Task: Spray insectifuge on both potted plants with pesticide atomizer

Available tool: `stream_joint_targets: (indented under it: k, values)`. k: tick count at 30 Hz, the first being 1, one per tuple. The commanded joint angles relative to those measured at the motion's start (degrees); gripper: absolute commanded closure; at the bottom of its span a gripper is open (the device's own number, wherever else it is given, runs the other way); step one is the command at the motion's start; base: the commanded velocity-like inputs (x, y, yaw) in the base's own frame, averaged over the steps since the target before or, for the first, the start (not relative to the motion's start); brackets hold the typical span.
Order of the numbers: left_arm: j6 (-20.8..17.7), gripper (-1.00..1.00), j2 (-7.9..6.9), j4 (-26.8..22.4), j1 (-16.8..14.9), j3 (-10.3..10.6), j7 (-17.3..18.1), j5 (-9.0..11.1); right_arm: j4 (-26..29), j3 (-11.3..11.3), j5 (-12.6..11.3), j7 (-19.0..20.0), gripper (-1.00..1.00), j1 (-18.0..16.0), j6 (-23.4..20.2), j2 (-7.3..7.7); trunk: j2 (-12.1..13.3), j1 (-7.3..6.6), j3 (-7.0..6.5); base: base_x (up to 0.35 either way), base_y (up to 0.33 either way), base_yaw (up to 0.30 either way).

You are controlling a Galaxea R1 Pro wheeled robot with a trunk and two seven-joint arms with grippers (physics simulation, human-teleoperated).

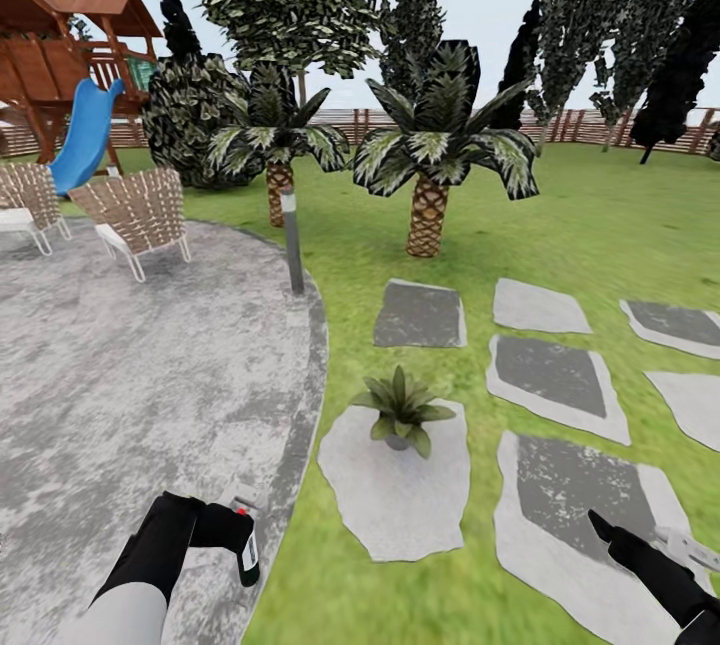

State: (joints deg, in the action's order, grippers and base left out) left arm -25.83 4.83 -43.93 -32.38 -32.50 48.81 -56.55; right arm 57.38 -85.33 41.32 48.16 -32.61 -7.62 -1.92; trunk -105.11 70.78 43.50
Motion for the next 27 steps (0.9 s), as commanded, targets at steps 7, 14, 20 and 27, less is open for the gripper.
stream_joint_targets:
  k: [7, 14, 20, 27]
  values:
    - [-0.4, 1.0, 0.09, -0.1, -0.1, -0.3, 0.4, -0.2, 0.1, -0.2, 0.2, 0.2, -1.0, -0.1, -0.1, -0.01, 0.0, 0.02, 0.06, 0.275, -0.227, 0.12]
    - [-0.4, 1.0, 0.09, -0.1, -0.1, -0.3, 0.4, -0.2, 0.1, -0.2, 0.2, 0.3, -1.0, -0.1, -0.1, -0.01, 0.0, 0.02, 0.06, 0.275, -0.227, 0.004]
    - [-0.4, 1.0, 0.09, -0.1, -0.1, -0.4, 0.4, -0.2, 0.1, -0.2, 0.2, 0.3, -1.0, -0.1, -0.1, -0.01, 0.0, 0.02, 0.06, 0.275, -0.227, 0.0]
    - [-0.4, 1.0, 0.09, -0.1, -0.1, -0.4, 0.4, -0.2, 0.1, -0.2, 0.2, 0.4, -1.0, -0.1, -0.1, -0.18, 0.0, 0.02, 0.06, 0.275, -0.211, 0.067]
